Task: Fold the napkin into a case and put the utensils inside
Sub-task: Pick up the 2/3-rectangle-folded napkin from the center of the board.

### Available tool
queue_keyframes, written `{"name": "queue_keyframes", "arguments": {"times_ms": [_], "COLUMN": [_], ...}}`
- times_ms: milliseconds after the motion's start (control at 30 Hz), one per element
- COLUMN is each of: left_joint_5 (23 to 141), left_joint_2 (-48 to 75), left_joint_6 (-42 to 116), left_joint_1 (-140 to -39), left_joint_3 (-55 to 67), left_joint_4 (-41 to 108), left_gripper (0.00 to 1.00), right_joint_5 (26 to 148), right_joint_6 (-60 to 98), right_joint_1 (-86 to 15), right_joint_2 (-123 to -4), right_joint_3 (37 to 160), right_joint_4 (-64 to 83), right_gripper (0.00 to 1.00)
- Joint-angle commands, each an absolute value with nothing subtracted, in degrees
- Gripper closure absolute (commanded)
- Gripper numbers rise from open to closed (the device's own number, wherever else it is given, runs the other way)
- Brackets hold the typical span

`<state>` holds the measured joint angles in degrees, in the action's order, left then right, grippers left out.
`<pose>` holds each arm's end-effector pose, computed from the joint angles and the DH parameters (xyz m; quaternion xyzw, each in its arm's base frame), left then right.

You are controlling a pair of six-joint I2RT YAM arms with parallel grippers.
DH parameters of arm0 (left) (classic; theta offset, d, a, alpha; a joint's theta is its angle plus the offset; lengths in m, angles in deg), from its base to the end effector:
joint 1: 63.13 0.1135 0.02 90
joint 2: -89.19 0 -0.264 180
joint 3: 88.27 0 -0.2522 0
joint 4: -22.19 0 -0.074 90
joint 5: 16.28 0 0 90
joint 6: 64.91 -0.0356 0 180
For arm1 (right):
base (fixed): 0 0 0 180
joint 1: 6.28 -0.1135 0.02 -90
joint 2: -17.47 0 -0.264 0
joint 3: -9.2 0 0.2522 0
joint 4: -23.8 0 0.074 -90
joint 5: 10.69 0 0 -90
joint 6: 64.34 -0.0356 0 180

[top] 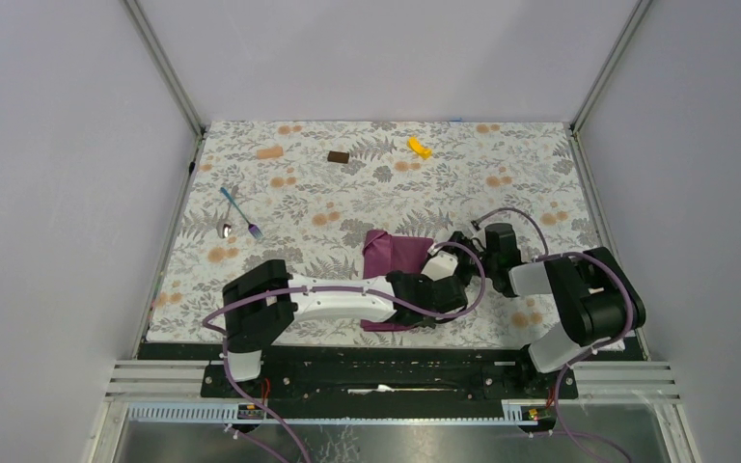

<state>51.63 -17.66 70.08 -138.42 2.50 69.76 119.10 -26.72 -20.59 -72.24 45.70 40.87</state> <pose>0.1099 -0.3659 0.1927 0.2108 0.9360 -0.0897 0.2672 0.2381 0.0843 0.1158 0.1277 0.8428 0.4875 0.1890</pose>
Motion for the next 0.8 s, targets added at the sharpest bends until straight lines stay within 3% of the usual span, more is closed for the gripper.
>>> {"name": "queue_keyframes", "arguments": {"times_ms": [0, 300, 533, 767], "left_joint_5": [52.53, 53.36, 54.24, 55.12], "left_joint_2": [-13.58, -12.63, -12.1, -12.02], "left_joint_6": [69.35, 68.99, 68.71, 68.01], "left_joint_1": [-138.19, -137.94, -137.66, -137.58], "left_joint_3": [3.25, 4.44, 5.33, 5.6], "left_joint_4": [66.99, 65.66, 64.43, 63.2], "left_gripper": [1.0, 1.0, 1.0, 1.0], "right_joint_5": [116.47, 113.66, 111.35, 112.14], "right_joint_6": [-26.23, -23.39, -20.08, -19.83], "right_joint_1": [-20.87, -20.79, -20.7, -20.7], "right_joint_2": [-75.55, -77.06, -76.43, -77.51], "right_joint_3": [47.43, 50.95, 53.67, 54.94], "right_joint_4": [43.82, 40.71, 35.48, 36.29], "right_gripper": [0.34, 0.52, 0.55, 0.69]}}
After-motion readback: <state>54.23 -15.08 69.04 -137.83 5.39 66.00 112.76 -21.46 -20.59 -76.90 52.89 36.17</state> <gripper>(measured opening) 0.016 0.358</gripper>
